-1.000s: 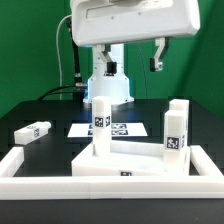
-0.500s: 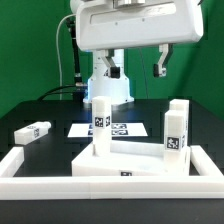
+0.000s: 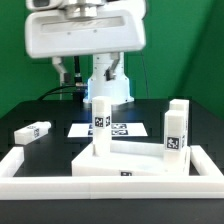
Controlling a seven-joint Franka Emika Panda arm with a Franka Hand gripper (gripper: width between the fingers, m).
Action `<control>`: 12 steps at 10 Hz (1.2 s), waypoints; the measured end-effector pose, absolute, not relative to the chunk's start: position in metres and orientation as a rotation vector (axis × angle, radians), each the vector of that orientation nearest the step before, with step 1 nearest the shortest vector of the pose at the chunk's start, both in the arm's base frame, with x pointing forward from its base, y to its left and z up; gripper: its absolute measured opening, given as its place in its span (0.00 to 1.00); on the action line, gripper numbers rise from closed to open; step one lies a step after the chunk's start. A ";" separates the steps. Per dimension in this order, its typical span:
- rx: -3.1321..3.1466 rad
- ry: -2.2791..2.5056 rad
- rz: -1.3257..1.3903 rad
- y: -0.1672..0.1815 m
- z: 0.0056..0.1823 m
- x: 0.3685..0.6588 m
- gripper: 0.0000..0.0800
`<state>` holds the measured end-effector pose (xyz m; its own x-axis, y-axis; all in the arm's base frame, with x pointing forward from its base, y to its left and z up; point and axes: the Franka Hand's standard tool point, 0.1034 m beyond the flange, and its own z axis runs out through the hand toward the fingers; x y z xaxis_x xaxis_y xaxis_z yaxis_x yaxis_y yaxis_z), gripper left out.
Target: Assemble desk
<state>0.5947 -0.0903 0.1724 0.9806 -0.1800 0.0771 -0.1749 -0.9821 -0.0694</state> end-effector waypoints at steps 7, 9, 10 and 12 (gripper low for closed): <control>-3.061 0.176 0.086 -0.149 0.138 0.555 0.81; -2.993 0.284 0.284 -0.198 0.123 0.519 0.81; -2.997 0.263 0.287 -0.216 0.120 0.518 0.81; -2.939 0.268 0.533 -0.202 0.120 0.514 0.81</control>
Offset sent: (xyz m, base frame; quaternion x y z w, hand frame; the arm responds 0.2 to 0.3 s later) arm 0.0000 0.0000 0.0000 0.0000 -0.0650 0.0000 0.9979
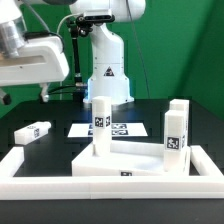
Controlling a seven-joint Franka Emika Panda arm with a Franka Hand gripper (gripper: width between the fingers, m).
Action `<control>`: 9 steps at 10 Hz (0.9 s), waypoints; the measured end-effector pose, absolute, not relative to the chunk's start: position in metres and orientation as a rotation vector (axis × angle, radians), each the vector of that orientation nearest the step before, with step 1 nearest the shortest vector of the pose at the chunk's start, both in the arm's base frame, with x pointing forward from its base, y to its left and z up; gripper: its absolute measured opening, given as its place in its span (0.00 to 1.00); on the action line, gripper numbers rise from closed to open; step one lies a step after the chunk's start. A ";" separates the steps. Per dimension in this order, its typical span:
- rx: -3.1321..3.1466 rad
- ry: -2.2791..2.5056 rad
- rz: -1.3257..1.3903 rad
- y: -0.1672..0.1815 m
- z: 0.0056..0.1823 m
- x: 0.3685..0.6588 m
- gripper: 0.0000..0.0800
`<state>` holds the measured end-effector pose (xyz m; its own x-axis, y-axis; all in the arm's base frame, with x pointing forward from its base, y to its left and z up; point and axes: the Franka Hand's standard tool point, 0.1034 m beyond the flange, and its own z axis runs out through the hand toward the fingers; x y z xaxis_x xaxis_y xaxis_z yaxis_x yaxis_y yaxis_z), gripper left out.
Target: Assemble desk
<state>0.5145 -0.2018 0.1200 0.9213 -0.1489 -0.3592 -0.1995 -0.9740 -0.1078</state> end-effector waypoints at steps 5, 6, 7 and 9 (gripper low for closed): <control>-2.734 0.383 1.037 -0.205 0.067 0.457 0.81; -2.708 0.387 1.080 -0.206 0.067 0.455 0.81; -2.696 0.386 1.106 -0.206 0.065 0.456 0.81; -2.707 0.374 1.092 -0.210 0.062 0.455 0.81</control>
Offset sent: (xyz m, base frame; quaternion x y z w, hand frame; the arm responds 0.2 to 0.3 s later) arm -0.0614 -0.0073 -0.0571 -0.0017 -0.1681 0.0338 0.9852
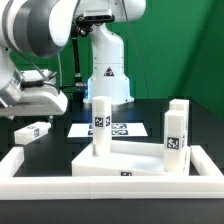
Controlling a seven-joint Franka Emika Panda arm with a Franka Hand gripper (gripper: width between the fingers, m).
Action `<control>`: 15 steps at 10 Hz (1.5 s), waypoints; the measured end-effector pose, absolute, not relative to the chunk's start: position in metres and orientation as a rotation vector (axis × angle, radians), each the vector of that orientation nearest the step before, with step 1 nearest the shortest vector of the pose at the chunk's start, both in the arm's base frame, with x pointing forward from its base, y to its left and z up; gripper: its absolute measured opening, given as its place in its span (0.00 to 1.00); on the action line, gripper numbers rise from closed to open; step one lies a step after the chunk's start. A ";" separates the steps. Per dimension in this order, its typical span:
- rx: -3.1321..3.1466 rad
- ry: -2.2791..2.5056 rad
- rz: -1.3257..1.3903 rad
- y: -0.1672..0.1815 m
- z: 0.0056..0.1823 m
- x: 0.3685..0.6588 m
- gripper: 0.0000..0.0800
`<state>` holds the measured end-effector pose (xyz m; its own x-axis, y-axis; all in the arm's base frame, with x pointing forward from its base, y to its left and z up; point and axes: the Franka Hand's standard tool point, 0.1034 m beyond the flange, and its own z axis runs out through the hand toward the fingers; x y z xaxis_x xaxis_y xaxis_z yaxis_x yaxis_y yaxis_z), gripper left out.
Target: Assemble desk
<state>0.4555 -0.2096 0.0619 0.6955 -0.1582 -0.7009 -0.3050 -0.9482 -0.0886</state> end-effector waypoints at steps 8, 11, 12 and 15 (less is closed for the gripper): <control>-2.614 0.476 1.199 -0.226 0.014 0.406 0.81; -2.613 0.480 1.199 -0.228 0.014 0.405 0.69; -2.613 0.480 1.199 -0.228 0.014 0.405 0.69; -2.613 0.480 1.199 -0.228 0.014 0.405 0.36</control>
Offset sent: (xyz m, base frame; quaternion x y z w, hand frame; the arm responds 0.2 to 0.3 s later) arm -0.0291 -0.0046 -0.0065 0.0219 -0.0378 -0.0003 0.9990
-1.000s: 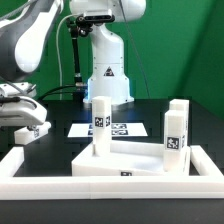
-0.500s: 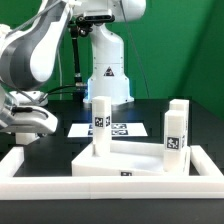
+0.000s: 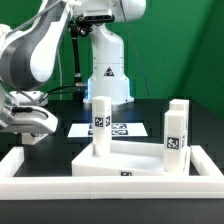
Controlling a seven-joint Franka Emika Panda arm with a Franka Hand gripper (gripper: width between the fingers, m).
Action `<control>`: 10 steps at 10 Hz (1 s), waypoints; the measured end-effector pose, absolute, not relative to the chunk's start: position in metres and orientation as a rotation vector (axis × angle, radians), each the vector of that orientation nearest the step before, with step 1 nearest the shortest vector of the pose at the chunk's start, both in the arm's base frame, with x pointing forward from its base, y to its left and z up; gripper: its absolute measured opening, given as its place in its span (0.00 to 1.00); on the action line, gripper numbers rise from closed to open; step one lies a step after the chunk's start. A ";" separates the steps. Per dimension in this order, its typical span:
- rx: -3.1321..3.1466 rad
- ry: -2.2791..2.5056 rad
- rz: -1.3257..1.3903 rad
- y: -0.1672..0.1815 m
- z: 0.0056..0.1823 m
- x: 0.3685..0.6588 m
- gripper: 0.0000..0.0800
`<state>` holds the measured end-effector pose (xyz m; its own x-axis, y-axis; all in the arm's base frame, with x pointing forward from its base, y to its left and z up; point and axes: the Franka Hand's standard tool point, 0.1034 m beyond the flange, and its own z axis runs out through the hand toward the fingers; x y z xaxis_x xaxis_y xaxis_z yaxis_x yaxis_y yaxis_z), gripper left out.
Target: Assemble desk
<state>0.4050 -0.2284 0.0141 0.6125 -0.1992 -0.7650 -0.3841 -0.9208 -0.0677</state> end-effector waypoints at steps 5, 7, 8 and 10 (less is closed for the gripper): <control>-2.613 0.480 1.199 -0.228 0.014 0.405 0.36; -2.613 0.463 1.188 -0.228 0.034 0.420 0.37; -2.628 0.455 1.151 -0.228 0.052 0.435 0.37; -2.660 0.449 1.072 -0.222 0.097 0.463 0.37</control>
Offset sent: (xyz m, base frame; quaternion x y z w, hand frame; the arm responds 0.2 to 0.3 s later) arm 0.0000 0.0000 0.0000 0.0000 0.0000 0.0000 1.0000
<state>0.4631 -0.2221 0.0970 0.6838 -0.1921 -0.7039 -0.3667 -0.9245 -0.1040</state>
